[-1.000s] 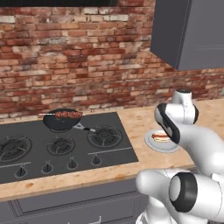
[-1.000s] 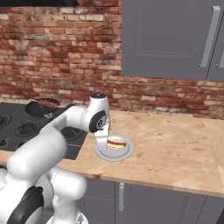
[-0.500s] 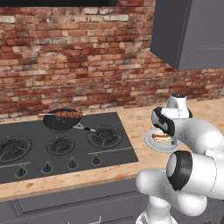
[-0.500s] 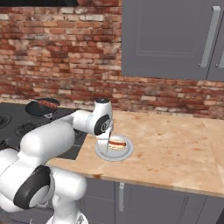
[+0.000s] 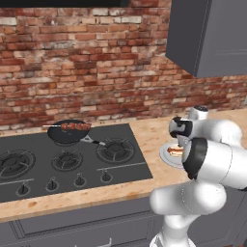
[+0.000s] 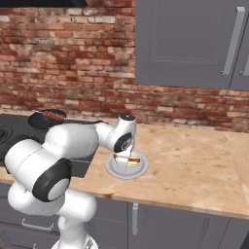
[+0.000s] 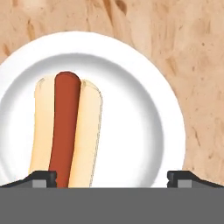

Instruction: Place the cold items (corn and pear) from the fridge in one tupperware on the dining counter. Place the warm items (kebab skewer and hot dog) in the stove area in another tupperware.

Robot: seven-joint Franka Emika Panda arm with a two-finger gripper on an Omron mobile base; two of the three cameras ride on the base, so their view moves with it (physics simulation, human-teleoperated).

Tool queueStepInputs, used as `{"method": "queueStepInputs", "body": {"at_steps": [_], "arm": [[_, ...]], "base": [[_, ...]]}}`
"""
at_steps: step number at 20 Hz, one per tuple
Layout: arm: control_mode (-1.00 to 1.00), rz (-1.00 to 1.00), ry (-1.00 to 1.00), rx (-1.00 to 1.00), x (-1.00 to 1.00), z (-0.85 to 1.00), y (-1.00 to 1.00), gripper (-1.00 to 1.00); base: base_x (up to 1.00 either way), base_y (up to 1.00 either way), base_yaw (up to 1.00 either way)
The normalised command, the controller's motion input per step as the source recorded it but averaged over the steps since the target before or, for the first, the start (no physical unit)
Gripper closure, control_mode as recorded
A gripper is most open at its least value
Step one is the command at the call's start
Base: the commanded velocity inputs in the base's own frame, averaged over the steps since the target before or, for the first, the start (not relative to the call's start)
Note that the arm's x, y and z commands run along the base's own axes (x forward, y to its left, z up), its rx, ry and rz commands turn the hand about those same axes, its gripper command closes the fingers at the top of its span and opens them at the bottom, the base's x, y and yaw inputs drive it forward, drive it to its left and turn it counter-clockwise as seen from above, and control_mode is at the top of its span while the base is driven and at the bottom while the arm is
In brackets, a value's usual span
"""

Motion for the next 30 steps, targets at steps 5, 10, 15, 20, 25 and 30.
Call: {"method": "queueStepInputs", "body": {"at_steps": [5, 10, 15, 20, 25, 30], "arm": [[-1.00, 0.00, 0.00, 0.15, 0.38, -0.20, -0.05, -1.00], [-1.00, 0.00, 0.00, 0.08, 0.31, -0.25, -0.04, -1.00], [-1.00, 0.00, 0.00, 0.01, 0.14, -0.29, 0.00, -1.00], [-1.00, 0.00, 0.00, 0.00, 0.00, -0.30, 0.00, 1.00], [-1.00, 0.00, 0.00, 0.00, 0.00, -0.13, 0.00, 1.00], [-1.00, 0.00, -0.13, 0.00, -0.14, 0.00, 0.01, 1.00]], "base": [[0.00, 0.00, 0.00], [0.00, 0.00, 0.00], [0.00, 0.00, 0.00], [0.00, 0.00, 0.00], [0.00, 0.00, 0.00], [0.00, 0.00, 0.00]]}}
